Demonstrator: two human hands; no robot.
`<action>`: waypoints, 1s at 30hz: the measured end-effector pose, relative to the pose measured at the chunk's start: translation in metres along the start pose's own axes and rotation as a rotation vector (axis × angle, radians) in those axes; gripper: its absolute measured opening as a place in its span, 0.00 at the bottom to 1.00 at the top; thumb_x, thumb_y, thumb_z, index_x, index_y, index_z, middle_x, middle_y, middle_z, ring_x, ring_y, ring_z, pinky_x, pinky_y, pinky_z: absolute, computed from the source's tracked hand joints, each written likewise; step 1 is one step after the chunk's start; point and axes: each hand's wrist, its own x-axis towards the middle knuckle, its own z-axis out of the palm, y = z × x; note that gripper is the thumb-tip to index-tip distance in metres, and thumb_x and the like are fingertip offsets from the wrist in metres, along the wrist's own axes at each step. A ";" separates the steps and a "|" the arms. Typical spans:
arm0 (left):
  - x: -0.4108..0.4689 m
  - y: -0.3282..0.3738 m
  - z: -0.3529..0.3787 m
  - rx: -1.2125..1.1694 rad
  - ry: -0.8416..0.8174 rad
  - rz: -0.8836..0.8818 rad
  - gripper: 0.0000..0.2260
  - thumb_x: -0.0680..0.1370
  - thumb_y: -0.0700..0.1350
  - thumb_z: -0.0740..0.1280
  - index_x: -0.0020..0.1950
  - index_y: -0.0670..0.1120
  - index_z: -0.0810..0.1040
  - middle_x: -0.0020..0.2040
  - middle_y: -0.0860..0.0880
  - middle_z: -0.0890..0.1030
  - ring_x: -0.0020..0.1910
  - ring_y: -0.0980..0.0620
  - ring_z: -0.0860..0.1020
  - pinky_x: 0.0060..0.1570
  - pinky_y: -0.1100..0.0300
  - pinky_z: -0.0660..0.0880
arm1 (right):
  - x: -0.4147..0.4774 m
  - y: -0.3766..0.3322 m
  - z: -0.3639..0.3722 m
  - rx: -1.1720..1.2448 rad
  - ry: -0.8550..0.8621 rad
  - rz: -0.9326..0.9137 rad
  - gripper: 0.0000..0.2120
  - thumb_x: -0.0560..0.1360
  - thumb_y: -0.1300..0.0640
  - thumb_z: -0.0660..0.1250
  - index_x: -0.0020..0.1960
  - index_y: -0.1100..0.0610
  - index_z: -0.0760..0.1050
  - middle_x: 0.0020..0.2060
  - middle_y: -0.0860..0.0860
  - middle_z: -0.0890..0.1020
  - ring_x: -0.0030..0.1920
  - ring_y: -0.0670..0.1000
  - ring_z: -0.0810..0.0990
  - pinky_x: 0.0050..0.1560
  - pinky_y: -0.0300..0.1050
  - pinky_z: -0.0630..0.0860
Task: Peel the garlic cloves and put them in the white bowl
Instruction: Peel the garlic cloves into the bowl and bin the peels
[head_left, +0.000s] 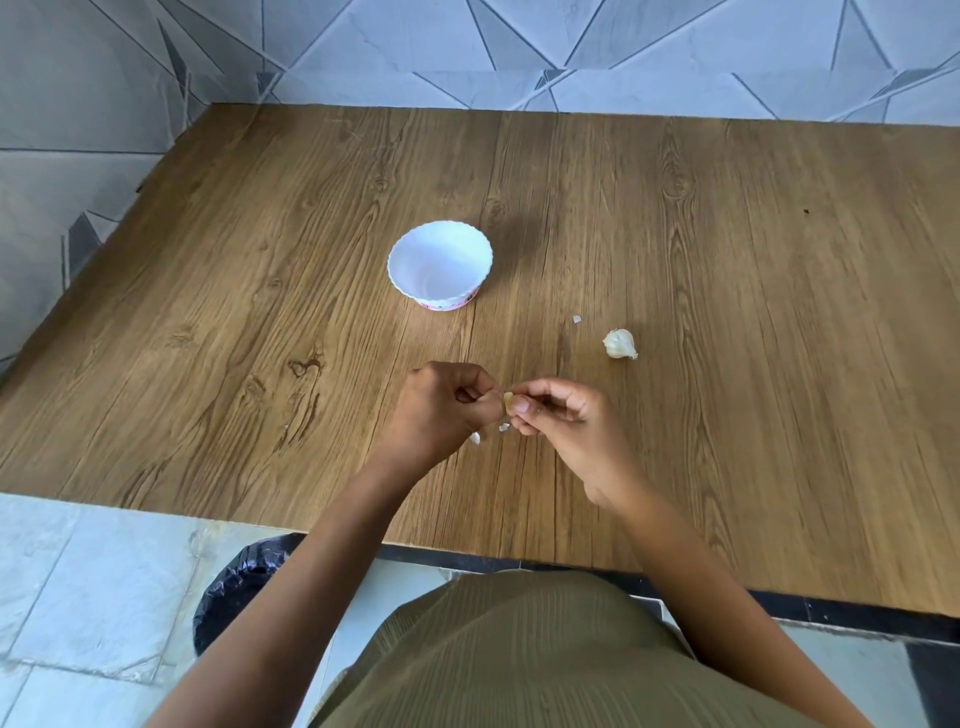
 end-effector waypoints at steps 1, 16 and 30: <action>0.000 0.000 0.001 -0.057 -0.004 -0.036 0.06 0.73 0.35 0.69 0.36 0.38 0.80 0.28 0.47 0.80 0.27 0.53 0.76 0.31 0.62 0.73 | -0.001 0.000 0.000 0.035 0.013 0.018 0.05 0.74 0.65 0.68 0.49 0.60 0.80 0.35 0.50 0.82 0.36 0.42 0.80 0.40 0.32 0.76; -0.003 -0.002 0.011 0.125 0.246 0.062 0.06 0.72 0.39 0.71 0.35 0.41 0.78 0.30 0.51 0.78 0.27 0.59 0.74 0.32 0.70 0.69 | 0.001 -0.005 -0.001 0.482 0.038 0.278 0.05 0.73 0.63 0.66 0.46 0.60 0.81 0.39 0.52 0.85 0.41 0.47 0.84 0.41 0.34 0.78; -0.006 0.003 0.003 0.121 0.160 0.118 0.13 0.72 0.27 0.61 0.43 0.40 0.82 0.37 0.52 0.81 0.37 0.54 0.81 0.41 0.66 0.77 | 0.002 -0.002 0.000 0.524 0.094 0.300 0.05 0.72 0.63 0.67 0.45 0.57 0.81 0.36 0.49 0.83 0.38 0.44 0.81 0.39 0.33 0.77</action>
